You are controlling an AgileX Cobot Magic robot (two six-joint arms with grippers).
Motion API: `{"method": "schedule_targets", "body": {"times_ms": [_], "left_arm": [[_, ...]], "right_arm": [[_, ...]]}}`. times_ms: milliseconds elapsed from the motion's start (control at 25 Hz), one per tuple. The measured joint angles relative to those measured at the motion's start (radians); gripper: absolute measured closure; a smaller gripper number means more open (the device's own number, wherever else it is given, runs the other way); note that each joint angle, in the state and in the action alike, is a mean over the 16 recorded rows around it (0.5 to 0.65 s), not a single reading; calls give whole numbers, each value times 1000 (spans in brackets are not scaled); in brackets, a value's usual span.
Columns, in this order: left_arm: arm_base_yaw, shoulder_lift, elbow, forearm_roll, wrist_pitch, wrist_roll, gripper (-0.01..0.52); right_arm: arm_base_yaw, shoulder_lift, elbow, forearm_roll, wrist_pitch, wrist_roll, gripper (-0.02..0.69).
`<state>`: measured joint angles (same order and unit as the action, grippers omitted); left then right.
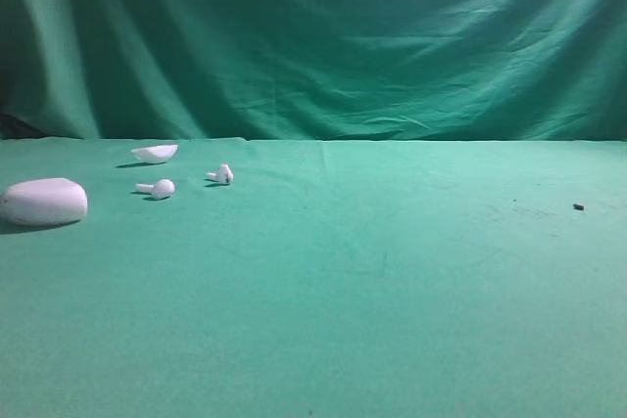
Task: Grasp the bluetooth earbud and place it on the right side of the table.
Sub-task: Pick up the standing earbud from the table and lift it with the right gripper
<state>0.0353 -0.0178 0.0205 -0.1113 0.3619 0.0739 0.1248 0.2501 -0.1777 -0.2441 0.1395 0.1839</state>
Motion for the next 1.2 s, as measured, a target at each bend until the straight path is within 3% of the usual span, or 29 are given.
{"method": "schedule_targets", "body": {"times_ms": [360, 640, 960, 1200], "left_arm": [[0, 0, 0, 0, 0, 0, 514], [0, 0, 0, 0, 0, 0, 514], [0, 0, 0, 0, 0, 0, 514], [0, 0, 0, 0, 0, 0, 514]], "right_arm": [[0, 452, -330, 136, 349, -20, 665], [37, 774, -566, 283, 509, -181, 665], [188, 1162, -913, 361, 700, -415, 665], [345, 1443, -1215, 325, 814, -491, 665]]}}
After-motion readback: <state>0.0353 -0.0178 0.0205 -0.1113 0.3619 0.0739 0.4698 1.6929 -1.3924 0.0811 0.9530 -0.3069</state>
